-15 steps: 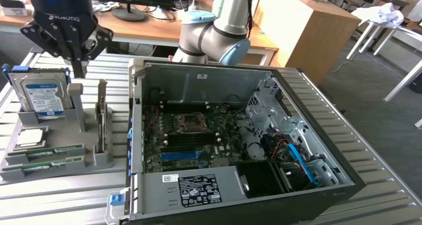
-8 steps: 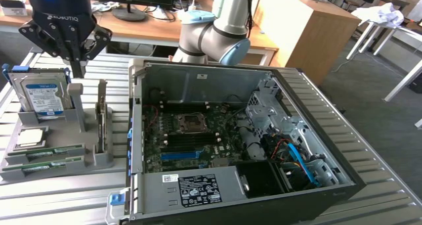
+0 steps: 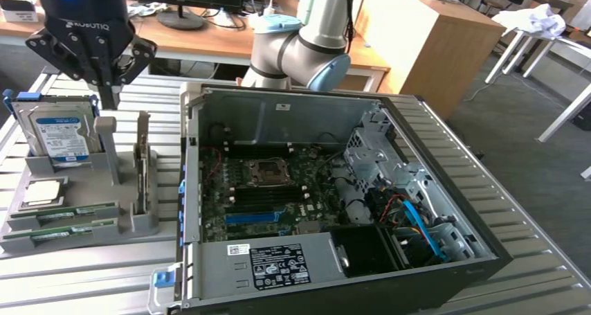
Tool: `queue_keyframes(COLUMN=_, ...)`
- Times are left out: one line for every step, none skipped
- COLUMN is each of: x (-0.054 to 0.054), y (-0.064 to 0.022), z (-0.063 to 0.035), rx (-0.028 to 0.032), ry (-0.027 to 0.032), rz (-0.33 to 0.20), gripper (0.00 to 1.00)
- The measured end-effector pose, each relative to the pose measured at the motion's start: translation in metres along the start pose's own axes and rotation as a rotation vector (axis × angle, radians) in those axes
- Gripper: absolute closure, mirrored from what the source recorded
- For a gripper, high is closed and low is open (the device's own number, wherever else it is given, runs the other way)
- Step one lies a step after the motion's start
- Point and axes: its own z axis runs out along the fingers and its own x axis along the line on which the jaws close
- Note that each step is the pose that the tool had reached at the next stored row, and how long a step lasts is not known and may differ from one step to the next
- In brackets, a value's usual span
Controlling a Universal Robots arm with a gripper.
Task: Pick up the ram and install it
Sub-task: 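Reach for the ram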
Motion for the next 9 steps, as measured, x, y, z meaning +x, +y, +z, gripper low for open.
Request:
queue_keyframes(x=-0.0001, y=-0.0006, z=0.0000, rx=0.0003, ry=0.0000, rz=0.000, gripper=0.89)
queue_keyframes(x=-0.0001, y=-0.0015, z=0.0000, rx=0.0006, ry=-0.0001, rz=0.000, gripper=0.89)
queue_keyframes(x=-0.0002, y=-0.0025, z=-0.0001, rx=0.0009, ry=0.0000, rz=0.000, gripper=0.89)
queue_keyframes(x=-0.0003, y=-0.0033, z=-0.0001, rx=0.0012, ry=-0.0001, rz=0.000, gripper=0.89)
queue_keyframes(x=-0.0003, y=-0.0040, z=-0.0001, rx=0.0016, ry=-0.0002, rz=0.000, gripper=0.89)
queue_keyframes(x=-0.0004, y=-0.0048, z=-0.0001, rx=0.0019, ry=-0.0002, rz=0.000, gripper=0.89)
queue_keyframes(x=-0.0004, y=-0.0054, z=-0.0002, rx=0.0023, ry=-0.0002, rz=0.000, gripper=0.89)
queue_keyframes(x=-0.0005, y=-0.0061, z=-0.0002, rx=0.0027, ry=-0.0002, rz=0.000, gripper=0.89)
queue_keyframes(x=-0.0005, y=-0.0069, z=-0.0002, rx=0.0030, ry=-0.0003, rz=0.000, gripper=0.89)
